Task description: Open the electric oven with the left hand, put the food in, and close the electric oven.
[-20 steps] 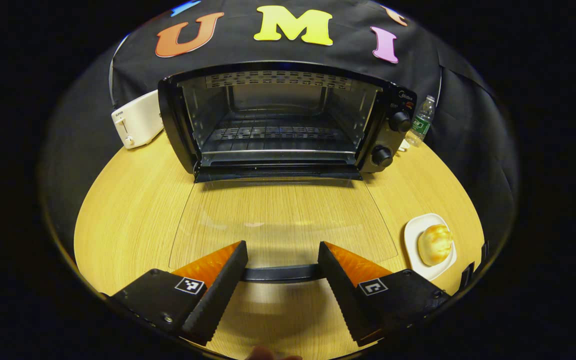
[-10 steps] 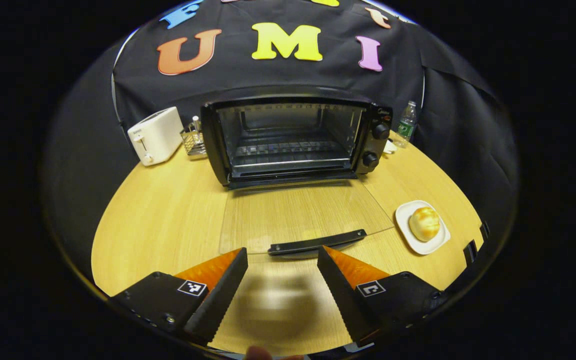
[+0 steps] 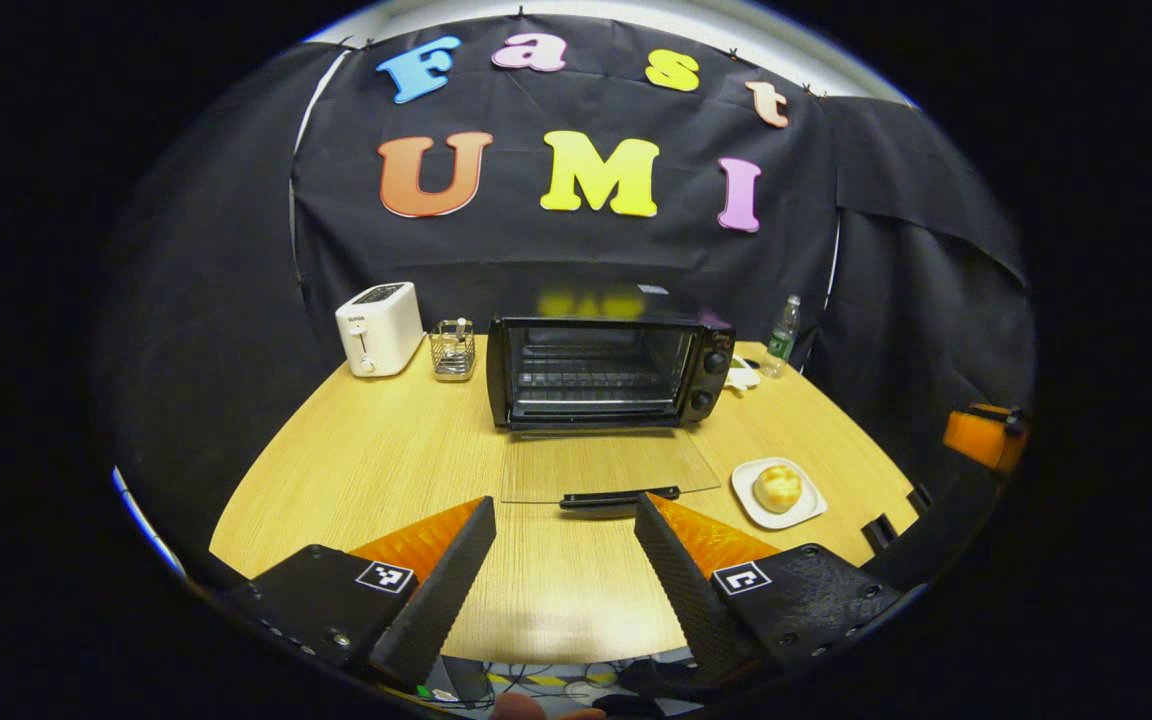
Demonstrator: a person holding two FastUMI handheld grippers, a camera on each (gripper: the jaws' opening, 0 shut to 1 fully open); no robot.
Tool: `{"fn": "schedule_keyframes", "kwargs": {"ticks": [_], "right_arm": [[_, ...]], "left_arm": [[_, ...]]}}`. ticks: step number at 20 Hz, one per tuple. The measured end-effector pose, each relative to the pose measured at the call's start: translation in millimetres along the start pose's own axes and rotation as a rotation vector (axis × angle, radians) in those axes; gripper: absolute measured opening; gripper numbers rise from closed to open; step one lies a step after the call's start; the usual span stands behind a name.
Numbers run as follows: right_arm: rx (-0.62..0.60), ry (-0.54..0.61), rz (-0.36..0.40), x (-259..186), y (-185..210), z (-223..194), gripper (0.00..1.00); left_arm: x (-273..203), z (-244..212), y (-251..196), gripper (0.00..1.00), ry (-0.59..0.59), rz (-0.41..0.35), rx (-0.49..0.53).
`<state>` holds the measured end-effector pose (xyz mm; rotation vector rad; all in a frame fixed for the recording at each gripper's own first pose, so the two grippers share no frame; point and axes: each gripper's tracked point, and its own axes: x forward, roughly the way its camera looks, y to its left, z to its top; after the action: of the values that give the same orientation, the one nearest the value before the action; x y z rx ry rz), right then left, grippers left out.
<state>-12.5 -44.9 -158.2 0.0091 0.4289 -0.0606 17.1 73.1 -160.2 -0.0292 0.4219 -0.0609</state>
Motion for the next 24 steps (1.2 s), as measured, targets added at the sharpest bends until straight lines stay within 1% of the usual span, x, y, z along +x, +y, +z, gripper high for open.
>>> {"fn": "schedule_keyframes", "kwargs": {"ticks": [3, 5, 7, 10, 13, 16, 20, 24], "right_arm": [[-0.002, 0.023, 0.018, 25.9, 8.7, -14.1, 1.0], [0.005, 0.05, 0.032, 49.3, 12.9, -28.4, 1.0], [0.02, 0.072, 0.043, 73.8, 17.1, -42.7, 1.0], [0.026, 0.102, 0.035, 115.0, 17.6, -64.0, 1.0], [0.033, 0.133, 0.028, 154.9, 19.3, -86.1, 1.0], [-0.003, 0.179, 0.015, 189.1, 19.7, -111.5, 1.0], [0.009, 0.226, 0.022, 211.5, 22.0, -131.4, 1.0], [-0.016, 0.265, 0.058, 228.7, 28.0, -143.4, 1.0]], "left_arm": [[-18.3, 21.0, 5.5, 0.93, -0.045, 0.037, -0.031], [-26.4, 40.8, 17.4, 0.93, -0.073, 0.091, -0.023], [-33.0, 57.9, 20.7, 0.93, -0.087, 0.129, -0.016], [-37.4, 80.9, 13.3, 0.93, -0.11, 0.149, -0.033], [-36.6, 98.5, 10.1, 0.93, -0.121, 0.184, -0.047], [-29.2, 107.4, 1.9, 0.93, -0.114, 0.204, -0.061], [-20.2, 113.4, 0.2, 0.93, -0.106, 0.244, -0.059], [-13.1, 113.6, -4.7, 0.93, -0.099, 0.272, -0.085]]}}
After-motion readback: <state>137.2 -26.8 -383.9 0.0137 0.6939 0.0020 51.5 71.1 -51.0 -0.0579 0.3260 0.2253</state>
